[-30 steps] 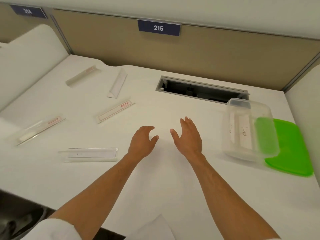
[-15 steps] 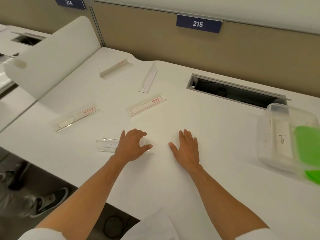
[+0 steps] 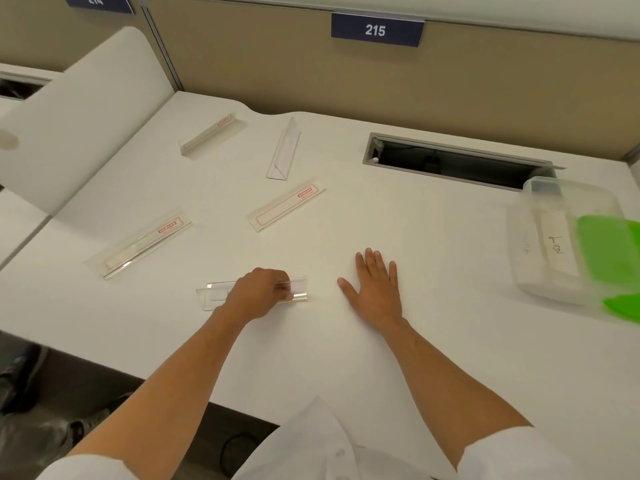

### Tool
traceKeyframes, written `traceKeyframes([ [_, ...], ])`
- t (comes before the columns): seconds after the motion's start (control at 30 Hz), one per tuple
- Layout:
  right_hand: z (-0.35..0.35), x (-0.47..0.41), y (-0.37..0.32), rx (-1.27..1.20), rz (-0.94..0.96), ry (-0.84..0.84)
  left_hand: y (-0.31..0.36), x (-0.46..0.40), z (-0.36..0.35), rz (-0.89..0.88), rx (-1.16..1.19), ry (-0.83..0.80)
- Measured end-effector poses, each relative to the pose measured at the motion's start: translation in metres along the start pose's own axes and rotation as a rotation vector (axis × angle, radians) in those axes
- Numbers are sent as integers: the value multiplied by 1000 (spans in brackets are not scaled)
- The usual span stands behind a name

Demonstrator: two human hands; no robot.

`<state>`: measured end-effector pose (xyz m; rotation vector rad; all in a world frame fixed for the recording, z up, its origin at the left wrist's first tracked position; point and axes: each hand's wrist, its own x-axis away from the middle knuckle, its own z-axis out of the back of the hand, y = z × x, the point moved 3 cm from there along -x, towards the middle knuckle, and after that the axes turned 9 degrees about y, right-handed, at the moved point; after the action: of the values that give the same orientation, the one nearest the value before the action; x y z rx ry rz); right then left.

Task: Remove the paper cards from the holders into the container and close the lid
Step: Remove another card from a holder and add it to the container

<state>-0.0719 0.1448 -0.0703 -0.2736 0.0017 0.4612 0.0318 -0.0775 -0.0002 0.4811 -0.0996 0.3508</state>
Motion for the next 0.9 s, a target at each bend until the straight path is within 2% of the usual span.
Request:
traceKeyframes([
  [0.13,3,-3,-1,-65,-35,-41,4,-5,1,-23,4,-44],
  [0.2,10,-1,-5,-179,-58,-43,10,-10,2,-42,35,-54],
  [0.47,51,11,-26,-1018,-183,-156,49,-33,13,-148,206,-106],
  [0.57,63,7,-24,-1098,-213,-180,64,-41,14,-199,258,-167],
  [0.77,85,2,-10,-1232,-275,-113,93,-54,13,-319,293,-251],
  [0.9,95,6,1,-1328,-357,-67,110,-59,8,-318,327,-257],
])
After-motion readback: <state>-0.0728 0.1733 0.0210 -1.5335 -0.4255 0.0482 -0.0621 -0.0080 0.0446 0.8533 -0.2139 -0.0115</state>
